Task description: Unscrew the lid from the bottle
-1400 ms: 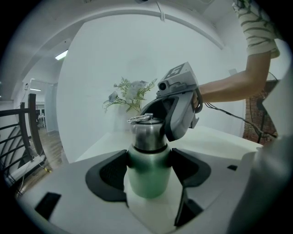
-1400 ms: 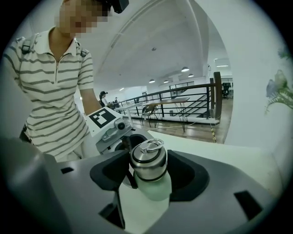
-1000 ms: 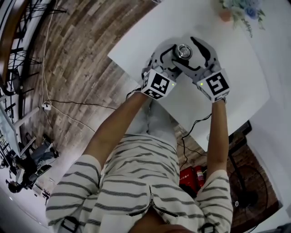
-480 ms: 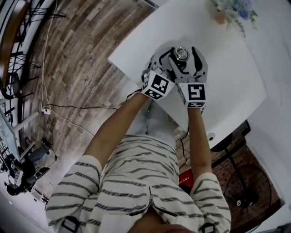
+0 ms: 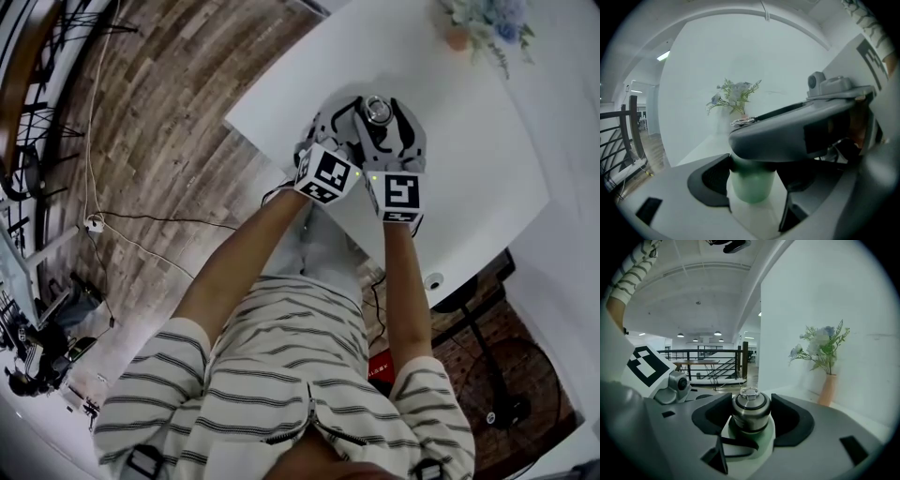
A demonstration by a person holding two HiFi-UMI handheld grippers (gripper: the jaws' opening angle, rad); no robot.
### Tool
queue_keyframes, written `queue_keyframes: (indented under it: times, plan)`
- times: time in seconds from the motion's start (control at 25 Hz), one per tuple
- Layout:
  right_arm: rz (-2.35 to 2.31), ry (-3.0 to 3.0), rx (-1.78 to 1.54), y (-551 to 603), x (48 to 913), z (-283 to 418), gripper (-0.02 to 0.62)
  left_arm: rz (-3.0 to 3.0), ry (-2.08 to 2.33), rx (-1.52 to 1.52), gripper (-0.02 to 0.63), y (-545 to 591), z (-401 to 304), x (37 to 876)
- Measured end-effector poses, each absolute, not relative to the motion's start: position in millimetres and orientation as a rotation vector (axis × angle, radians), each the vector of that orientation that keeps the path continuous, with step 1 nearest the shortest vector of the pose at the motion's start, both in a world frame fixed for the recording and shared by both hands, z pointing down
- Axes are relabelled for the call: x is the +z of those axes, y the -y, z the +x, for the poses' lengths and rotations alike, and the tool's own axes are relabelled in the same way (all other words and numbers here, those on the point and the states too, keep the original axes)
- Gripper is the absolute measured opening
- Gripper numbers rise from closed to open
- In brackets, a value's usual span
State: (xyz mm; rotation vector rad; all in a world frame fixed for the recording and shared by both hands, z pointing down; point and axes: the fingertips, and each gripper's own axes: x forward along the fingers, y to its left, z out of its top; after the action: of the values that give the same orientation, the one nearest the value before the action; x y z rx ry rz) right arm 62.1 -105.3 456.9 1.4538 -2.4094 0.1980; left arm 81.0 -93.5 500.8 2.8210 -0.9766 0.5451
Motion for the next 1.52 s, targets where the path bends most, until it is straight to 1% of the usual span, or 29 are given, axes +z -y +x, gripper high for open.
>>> queue_keyframes:
  times: [0.48,0.84,1.08,1.32,1.52]
  plan:
    - [1.303,2.477,0.165,103,457,60,0.268,2.827,0.971,0.545,0.307,93,81,500]
    - [0.965,2.629,0.101,100,453,53,0.27,2.834,0.947,0.56,0.307,93,80,501]
    - [0.675,2.733,0.133,96,452,53,0.27,2.844,0.928,0.564,0.307,92,81,499]
    - [0.359,2.711,0.111,92,455,51,0.27,2.847,0.915,0.564,0.307,93,81,500]
    - [0.192,2.65,0.086,89,457,51,0.27,2.855,0.906,0.564,0.307,93,82,499]
